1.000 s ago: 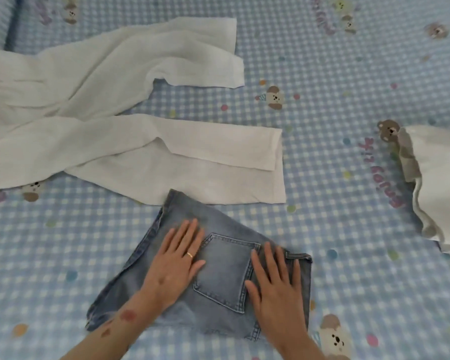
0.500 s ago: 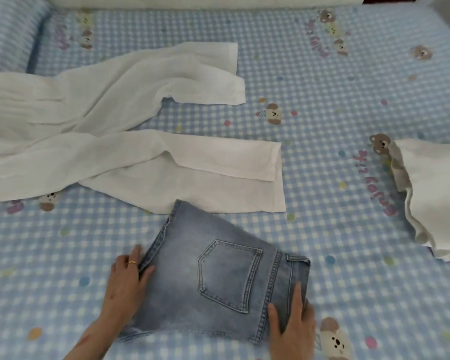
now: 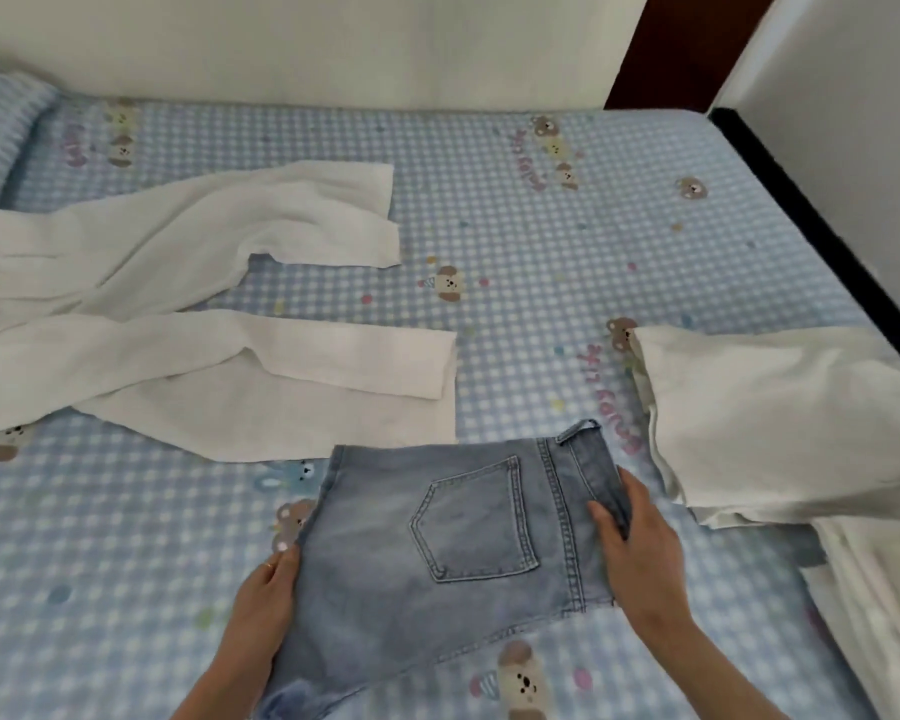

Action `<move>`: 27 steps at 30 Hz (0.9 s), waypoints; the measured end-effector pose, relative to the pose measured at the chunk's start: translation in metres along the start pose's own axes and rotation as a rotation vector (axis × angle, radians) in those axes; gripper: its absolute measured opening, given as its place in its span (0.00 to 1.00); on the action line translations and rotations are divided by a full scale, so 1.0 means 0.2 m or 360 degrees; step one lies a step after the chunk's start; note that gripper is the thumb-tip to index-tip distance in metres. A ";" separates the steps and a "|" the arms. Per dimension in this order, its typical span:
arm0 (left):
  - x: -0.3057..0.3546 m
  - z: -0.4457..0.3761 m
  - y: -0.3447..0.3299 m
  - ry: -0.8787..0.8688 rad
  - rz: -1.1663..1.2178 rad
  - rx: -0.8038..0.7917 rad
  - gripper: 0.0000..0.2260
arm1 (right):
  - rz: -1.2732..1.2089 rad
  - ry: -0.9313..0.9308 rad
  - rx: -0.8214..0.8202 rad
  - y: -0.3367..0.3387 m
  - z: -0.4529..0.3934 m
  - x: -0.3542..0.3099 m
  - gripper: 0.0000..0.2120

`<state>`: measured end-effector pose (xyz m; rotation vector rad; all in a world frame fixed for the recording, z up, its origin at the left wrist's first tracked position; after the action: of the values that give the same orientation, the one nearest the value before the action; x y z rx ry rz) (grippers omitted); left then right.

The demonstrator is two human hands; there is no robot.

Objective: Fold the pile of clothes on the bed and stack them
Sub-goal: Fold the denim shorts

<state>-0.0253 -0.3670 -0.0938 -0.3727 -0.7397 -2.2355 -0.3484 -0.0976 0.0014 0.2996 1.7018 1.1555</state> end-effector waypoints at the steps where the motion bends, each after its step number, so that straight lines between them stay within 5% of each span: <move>1: 0.07 0.08 -0.09 -0.0046 0.0017 0.0022 0.16 | 0.0004 0.0030 0.0050 0.12 -0.05 0.06 0.22; 15: 1.13 0.89 -1.90 -0.0697 0.0069 -0.0062 0.16 | 0.0213 -0.0020 0.0453 1.57 -0.91 1.30 0.13; 19: 1.19 0.84 -2.25 -0.0699 -0.0024 -0.0058 0.14 | 0.0292 -0.0092 0.0428 1.58 -1.08 1.66 0.13; 22: 1.05 0.72 -2.48 -0.0715 -0.0483 -0.0135 0.10 | 0.0354 -0.0222 0.0189 1.39 -1.14 1.92 0.17; 27: 0.82 0.58 -2.45 -0.0628 -0.0717 -0.0140 0.10 | 0.0745 -0.0371 -0.0072 1.25 -1.12 2.02 0.23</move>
<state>-0.4901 -0.1129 -0.1191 -0.7696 -1.0116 -2.6583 -0.7971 0.1748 -0.0330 0.8040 1.4353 1.4300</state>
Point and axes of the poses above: each hand's wrist, its own z-axis away from the middle knuckle, its own y-axis out of the back of the hand, x = y × z, the point moved 10 cm from there along -z, towards the middle knuckle, and after that the axes turned 14 degrees about y, right-handed, at the moved point
